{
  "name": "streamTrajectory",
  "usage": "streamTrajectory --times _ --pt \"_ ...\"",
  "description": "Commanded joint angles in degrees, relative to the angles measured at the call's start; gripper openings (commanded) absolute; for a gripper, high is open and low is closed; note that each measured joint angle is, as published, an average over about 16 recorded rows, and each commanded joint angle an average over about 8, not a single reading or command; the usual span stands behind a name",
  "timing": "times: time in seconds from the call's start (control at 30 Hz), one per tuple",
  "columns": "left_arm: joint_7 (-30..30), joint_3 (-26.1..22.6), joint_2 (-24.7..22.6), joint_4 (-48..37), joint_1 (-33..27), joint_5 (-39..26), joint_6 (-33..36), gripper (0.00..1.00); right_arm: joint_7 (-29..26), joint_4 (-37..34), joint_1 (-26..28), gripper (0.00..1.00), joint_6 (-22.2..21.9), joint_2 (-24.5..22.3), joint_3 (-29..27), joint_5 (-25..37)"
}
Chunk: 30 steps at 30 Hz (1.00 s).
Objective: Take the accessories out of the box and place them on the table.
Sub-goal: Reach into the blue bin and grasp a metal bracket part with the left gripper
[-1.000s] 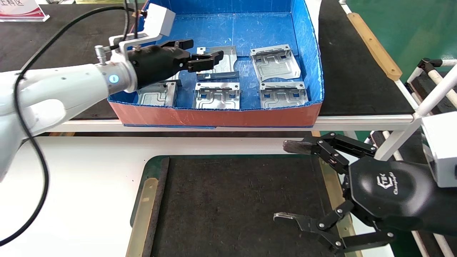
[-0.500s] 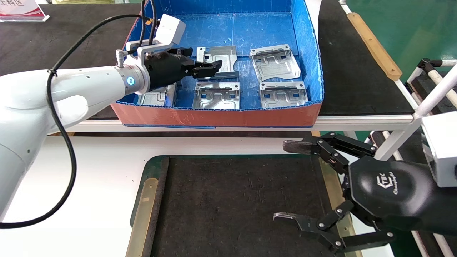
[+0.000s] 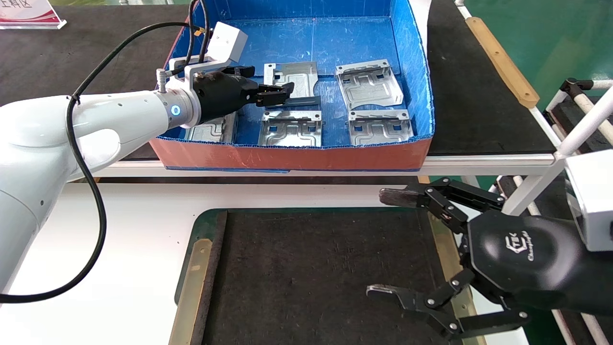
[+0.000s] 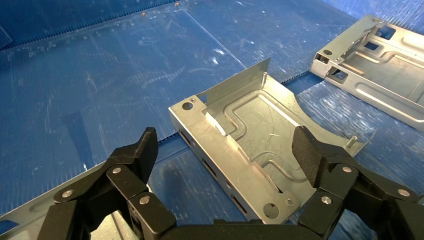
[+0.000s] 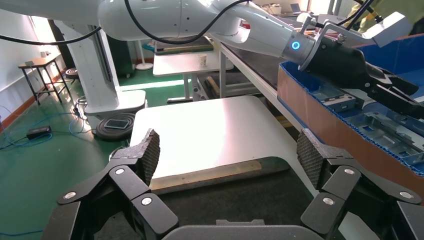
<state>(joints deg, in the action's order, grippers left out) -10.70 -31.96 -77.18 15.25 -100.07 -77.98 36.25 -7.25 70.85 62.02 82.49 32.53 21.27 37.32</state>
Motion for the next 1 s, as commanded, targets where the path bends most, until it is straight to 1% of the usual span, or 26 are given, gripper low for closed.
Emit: streamTrajectory --times 0.03,1.0 --pt "-0.07 0.03 0.04 0.13 0.02 0.03 0.12 0.00 0.00 0.00 0.00 0.00 0.00 0.00 0.00 0.00" --pt "-0.35 0.25 0.23 0.70 0.25 0.24 0.62 0.00 0.00 0.00 0.00 0.00 0.00 0.00 0.00 0.00"
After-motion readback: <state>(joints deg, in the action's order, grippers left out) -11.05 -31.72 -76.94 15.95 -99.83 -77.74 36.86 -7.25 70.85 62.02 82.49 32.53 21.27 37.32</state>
